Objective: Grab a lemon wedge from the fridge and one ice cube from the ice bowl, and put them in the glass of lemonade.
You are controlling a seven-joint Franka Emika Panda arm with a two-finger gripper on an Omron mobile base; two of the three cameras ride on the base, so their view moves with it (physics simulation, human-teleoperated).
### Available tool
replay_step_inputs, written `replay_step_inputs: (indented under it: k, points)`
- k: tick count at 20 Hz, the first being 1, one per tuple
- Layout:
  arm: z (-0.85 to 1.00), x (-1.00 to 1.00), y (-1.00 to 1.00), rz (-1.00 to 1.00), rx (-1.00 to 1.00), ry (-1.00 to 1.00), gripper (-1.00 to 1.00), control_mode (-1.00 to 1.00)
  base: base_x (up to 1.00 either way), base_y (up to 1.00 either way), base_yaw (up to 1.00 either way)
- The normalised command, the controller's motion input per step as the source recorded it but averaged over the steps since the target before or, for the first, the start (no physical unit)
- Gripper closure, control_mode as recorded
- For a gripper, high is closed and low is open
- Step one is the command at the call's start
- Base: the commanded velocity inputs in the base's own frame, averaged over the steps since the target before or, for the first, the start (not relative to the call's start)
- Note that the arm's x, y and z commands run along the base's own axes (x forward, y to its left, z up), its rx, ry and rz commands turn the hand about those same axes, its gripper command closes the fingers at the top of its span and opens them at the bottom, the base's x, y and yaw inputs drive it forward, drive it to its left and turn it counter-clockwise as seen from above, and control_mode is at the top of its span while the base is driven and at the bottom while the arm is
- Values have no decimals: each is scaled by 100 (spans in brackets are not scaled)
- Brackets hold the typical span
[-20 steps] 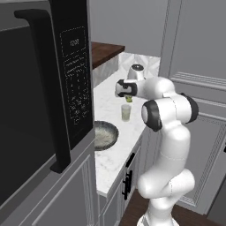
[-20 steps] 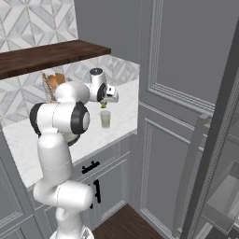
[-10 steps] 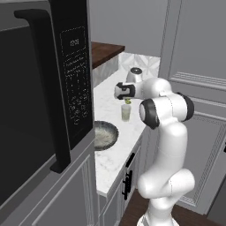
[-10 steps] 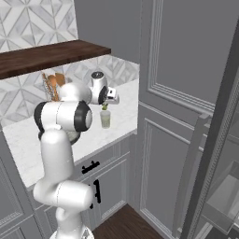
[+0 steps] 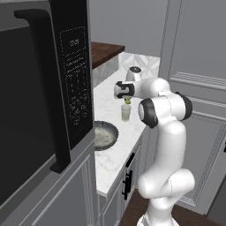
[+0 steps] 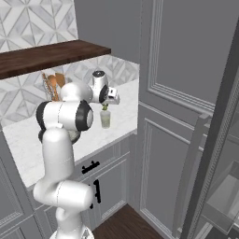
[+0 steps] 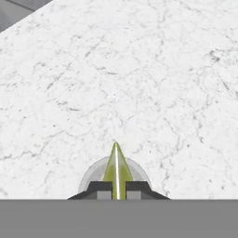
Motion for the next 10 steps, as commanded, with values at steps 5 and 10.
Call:
replay_step_inputs:
  k: [5, 10]
  points:
    - [0, 0, 0, 0, 0, 0, -100, -100, 0, 0, 0]
    - [0, -3, 0, 0, 0, 0, -100, -100, 0, 0, 0]
